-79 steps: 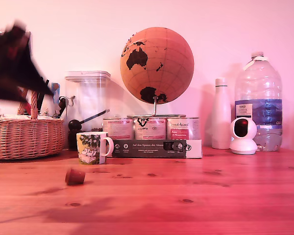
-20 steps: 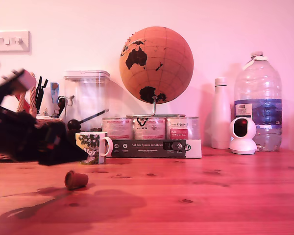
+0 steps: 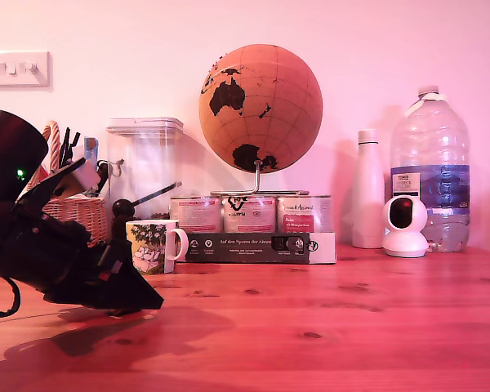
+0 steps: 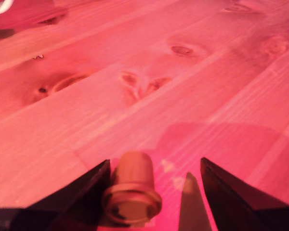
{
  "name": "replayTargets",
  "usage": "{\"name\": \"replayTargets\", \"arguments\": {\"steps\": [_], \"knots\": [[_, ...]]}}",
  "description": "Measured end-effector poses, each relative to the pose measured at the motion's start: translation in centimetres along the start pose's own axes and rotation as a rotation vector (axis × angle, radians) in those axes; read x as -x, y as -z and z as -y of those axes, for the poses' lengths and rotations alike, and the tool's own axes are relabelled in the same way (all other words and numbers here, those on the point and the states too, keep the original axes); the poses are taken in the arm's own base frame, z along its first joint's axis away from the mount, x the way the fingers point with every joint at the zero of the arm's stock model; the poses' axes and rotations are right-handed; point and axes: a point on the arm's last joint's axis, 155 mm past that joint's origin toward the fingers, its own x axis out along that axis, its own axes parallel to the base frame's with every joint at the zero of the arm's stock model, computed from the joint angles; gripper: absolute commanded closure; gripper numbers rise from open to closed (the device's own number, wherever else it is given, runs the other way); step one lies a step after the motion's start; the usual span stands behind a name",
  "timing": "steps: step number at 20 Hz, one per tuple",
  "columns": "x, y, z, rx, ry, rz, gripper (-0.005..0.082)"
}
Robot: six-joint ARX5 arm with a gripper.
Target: Pick up the coffee capsules on the table and drop them inside the coffee cup
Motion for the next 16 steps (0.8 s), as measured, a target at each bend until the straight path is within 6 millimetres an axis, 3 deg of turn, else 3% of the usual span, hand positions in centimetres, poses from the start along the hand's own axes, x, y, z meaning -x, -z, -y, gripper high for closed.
{"name": "replayTargets", "arguments": {"steps": [2,7,14,16], "knots": [[-0.02,0.06,-0.04,0.002,-0.002,-0.004,0.0244],[-0.04,0.14,-0.48,0.009,-0.014,-0.015,0.0433],[0.01,0.33,-0.93,0.023,-0.022,-0.034,0.0596],[0.03,0.32,-0.92,0.023,-0.022,-0.035,0.0605]]}}
